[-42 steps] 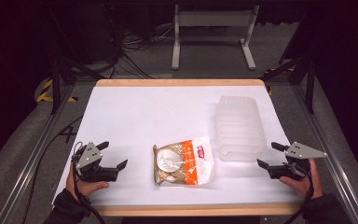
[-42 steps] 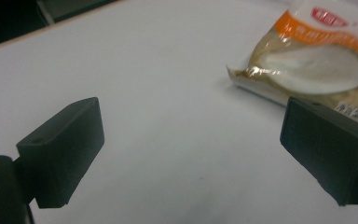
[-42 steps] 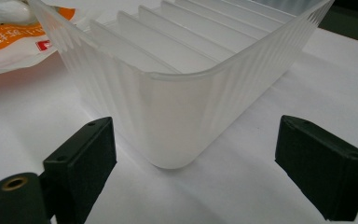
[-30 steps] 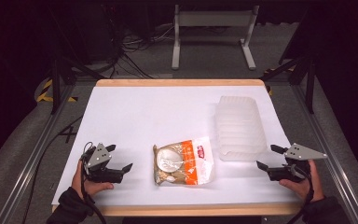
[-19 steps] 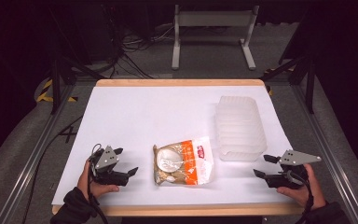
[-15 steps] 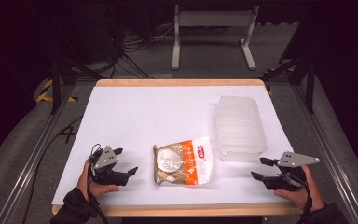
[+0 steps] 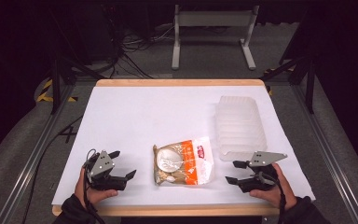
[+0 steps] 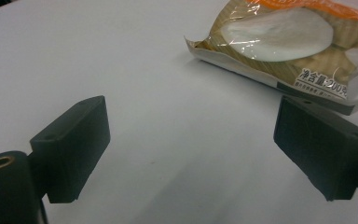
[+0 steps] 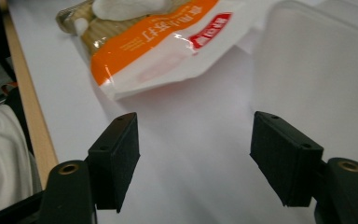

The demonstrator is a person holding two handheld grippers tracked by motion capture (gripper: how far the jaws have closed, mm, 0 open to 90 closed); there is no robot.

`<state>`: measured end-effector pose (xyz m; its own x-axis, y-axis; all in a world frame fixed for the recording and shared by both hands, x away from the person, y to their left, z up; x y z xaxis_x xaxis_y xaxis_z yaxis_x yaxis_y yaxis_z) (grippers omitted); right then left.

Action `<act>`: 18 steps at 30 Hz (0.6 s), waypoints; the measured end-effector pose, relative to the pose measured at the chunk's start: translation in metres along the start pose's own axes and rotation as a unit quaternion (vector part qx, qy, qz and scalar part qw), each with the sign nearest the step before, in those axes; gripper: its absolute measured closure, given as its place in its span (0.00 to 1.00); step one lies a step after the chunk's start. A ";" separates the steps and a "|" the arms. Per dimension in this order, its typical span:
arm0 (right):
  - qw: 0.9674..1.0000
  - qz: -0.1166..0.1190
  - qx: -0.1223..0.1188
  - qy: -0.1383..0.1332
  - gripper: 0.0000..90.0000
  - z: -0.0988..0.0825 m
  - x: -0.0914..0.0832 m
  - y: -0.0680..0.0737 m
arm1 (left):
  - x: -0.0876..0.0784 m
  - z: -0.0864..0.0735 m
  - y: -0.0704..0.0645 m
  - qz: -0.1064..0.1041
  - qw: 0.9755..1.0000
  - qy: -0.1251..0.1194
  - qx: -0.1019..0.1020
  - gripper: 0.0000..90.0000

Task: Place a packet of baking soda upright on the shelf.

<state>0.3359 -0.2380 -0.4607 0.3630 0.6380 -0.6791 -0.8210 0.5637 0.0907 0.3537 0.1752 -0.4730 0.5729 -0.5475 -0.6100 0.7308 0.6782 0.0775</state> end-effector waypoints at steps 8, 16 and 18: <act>1.000 0.027 -0.001 0.010 0.31 0.020 0.032 0.015 | -0.007 -0.007 -0.003 0.013 1.000 0.003 -0.009 0.12; 0.999 0.033 0.008 0.024 0.30 0.027 0.053 0.012 | -0.017 -0.010 -0.011 0.024 1.000 -0.001 -0.016 0.12; 0.999 0.029 0.008 0.027 0.30 0.030 0.057 0.012 | -0.019 -0.011 -0.010 0.030 0.999 -0.001 -0.017 0.12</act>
<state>0.3595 -0.1792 -0.4763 0.2904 0.6408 -0.7106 -0.8323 0.5356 0.1429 0.3309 0.1843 -0.4710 0.6154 -0.5070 -0.6035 0.6829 0.7253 0.0870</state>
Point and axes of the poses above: each handheld gripper's, and its own axes: x roughly forward along the jaws, z roughly out of its top, y roughly to its left, the point moved 6 cm from there along x, roughly forward along the jaws, and after that the axes turned 5 degrees about y, right-handed, at the moved point
